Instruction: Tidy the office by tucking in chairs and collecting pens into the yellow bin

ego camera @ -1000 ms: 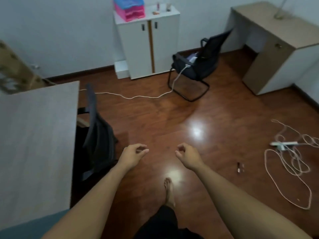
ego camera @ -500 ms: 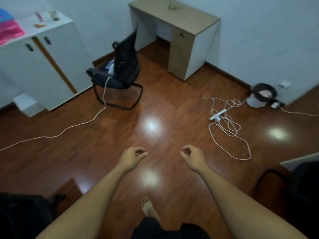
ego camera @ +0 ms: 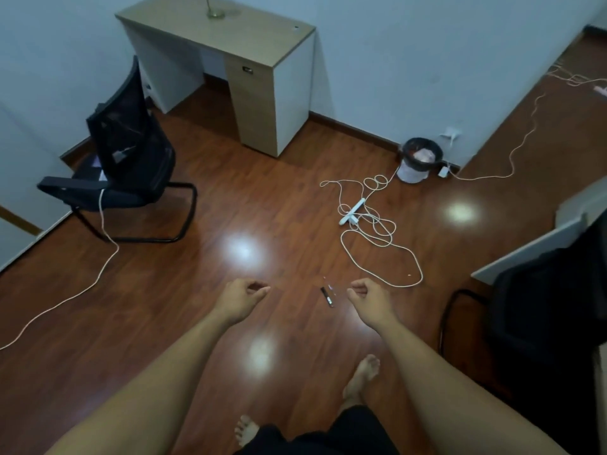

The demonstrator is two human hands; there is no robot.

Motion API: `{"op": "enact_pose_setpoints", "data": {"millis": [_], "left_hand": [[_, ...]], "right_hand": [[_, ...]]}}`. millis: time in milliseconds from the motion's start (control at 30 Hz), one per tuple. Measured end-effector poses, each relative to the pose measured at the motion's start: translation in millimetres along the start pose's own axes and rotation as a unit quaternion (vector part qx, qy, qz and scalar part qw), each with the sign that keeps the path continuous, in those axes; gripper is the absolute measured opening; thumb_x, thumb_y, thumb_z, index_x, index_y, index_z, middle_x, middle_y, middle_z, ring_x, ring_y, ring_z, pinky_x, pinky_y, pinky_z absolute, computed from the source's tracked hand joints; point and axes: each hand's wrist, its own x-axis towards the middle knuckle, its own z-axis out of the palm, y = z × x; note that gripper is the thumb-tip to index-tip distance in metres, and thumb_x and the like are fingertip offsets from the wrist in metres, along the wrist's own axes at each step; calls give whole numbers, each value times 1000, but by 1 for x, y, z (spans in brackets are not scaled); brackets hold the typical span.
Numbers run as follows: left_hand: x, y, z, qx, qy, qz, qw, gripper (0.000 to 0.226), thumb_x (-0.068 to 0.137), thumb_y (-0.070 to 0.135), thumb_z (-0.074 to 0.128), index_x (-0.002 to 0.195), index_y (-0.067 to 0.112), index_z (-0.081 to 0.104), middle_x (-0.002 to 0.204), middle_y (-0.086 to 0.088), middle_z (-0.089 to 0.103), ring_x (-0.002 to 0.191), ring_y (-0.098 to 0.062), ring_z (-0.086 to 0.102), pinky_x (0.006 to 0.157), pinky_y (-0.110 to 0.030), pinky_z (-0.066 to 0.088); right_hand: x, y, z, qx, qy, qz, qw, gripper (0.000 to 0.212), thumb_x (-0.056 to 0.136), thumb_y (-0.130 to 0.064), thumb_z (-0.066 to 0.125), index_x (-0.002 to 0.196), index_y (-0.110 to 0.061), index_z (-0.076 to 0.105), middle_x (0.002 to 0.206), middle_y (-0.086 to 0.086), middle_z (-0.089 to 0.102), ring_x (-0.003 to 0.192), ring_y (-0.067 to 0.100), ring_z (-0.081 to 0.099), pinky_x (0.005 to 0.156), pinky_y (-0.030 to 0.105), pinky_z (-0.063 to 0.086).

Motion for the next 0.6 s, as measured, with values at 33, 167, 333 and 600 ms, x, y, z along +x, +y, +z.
{"op": "enact_pose_setpoints", "data": {"millis": [33,167,333,600], "left_hand": [[10,10,6,-1,2,-5,1000,34,104,44,69,125,19,80,123,1,80,102,-12,72,94,-28,55],[46,49,39,-21,-4,-37,999,32,104,42,68,127,22,79,125,1,79,110,-17,72,95,-31,55],[91,97,78,-60,-9,-79,995,33,104,39,70,128,18,79,120,-3,80,99,-14,70,89,-26,50],[148,143,115,-123,-21,-129,984,31,106,35,69,129,16,77,117,-4,77,100,-17,70,76,-19,48]], "right_hand": [[15,7,-10,3,-1,3,1000,22,93,-25,75,113,-16,74,96,-10,72,96,13,73,96,35,57],[74,33,-53,4,-9,8,1000,21,93,-23,75,112,-15,73,97,-8,72,97,14,73,97,37,57],[134,65,-95,-22,-30,12,999,20,95,-20,74,113,-12,73,98,-4,71,80,-3,64,76,14,47],[207,123,-97,-35,-87,51,994,20,91,-26,76,109,-18,73,91,-15,71,84,0,70,95,36,59]]}}
